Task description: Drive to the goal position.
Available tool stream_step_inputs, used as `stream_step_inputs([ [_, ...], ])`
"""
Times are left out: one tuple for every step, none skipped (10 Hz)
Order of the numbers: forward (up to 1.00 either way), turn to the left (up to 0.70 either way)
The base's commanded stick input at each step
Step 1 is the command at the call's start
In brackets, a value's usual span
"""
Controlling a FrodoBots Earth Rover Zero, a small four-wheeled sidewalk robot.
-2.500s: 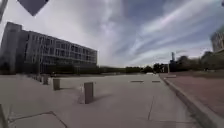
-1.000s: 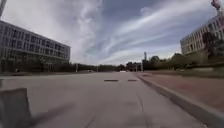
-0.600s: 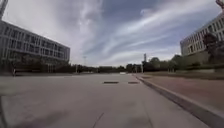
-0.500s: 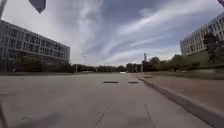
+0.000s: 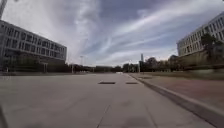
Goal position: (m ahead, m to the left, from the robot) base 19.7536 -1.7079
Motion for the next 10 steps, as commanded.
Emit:
stream_step_inputs([
  [0.85,0.00],
  [0.85,0.00],
  [0.85,0.00],
  [0.85,0.00],
  [0.85,0.00],
  [0.85,0.00],
  [0.85,-0.34],
  [0.85,-0.23],
  [0.85,-0.09],
  [0.85,0.00],
])
